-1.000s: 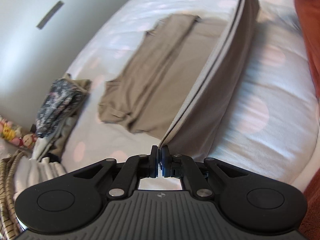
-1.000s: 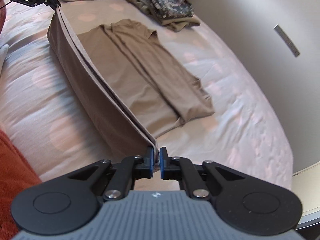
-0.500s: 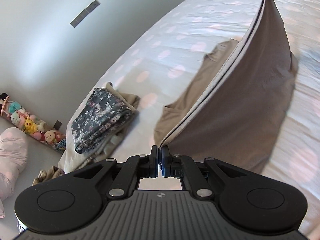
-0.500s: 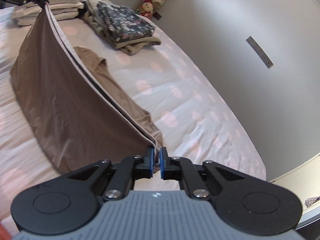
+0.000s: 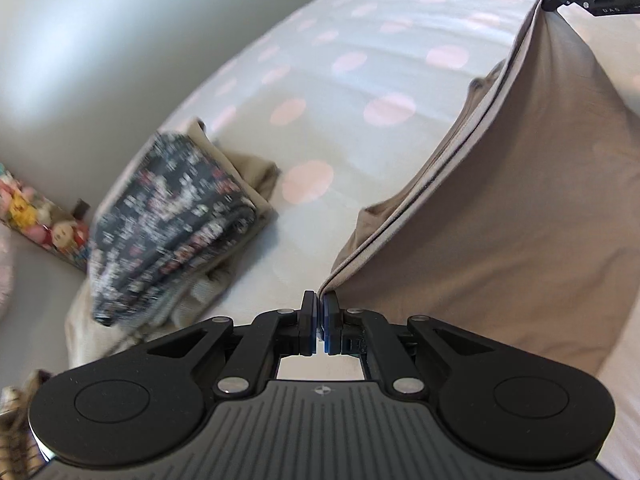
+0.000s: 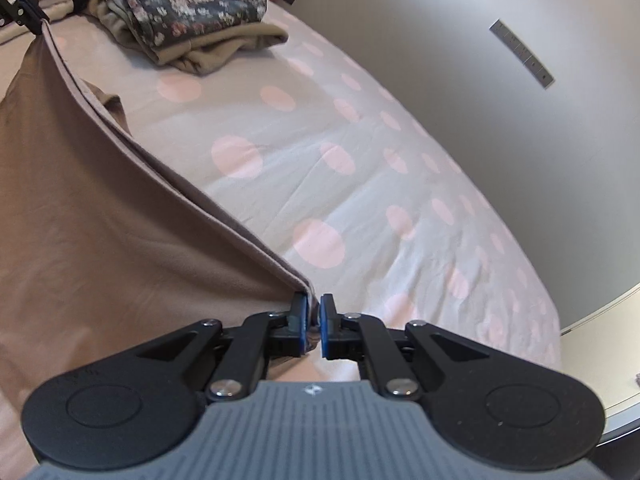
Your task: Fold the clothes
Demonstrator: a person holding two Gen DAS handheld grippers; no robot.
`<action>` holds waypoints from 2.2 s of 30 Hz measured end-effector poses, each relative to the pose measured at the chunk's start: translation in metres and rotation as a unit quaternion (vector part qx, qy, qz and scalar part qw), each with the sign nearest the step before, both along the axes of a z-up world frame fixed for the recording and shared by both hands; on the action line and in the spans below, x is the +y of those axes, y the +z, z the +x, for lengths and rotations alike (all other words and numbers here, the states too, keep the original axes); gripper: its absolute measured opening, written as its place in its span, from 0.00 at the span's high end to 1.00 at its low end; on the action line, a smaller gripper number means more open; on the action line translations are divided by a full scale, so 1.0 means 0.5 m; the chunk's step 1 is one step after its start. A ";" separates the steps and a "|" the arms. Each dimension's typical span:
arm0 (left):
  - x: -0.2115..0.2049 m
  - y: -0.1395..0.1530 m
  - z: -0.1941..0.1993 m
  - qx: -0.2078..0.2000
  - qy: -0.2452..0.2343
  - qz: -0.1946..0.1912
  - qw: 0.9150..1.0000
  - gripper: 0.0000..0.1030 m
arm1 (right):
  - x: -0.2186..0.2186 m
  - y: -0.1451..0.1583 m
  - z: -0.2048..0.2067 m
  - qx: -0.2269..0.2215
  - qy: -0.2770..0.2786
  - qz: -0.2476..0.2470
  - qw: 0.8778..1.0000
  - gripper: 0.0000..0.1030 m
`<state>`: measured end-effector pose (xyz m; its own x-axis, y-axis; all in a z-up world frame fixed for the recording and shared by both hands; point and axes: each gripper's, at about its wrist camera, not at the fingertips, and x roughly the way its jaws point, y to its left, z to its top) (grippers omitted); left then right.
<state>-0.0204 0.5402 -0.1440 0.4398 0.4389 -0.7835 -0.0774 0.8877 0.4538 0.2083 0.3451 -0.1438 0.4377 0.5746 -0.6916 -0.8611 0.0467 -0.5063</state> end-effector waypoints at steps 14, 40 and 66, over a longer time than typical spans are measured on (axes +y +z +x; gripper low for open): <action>0.106 -0.151 0.074 0.000 0.029 -0.057 0.998 0.98 | 0.107 -0.189 0.087 0.055 -0.022 -0.034 0.998 0.89; -0.160 -0.050 -0.246 -0.159 0.169 -0.185 0.955 0.55 | -0.312 -0.104 -0.122 0.256 -0.158 0.127 0.945 0.64; -0.184 -0.148 -0.297 -0.138 0.244 -0.195 0.940 1.00 | -0.373 -0.191 -0.098 0.331 -0.260 0.145 0.896 0.94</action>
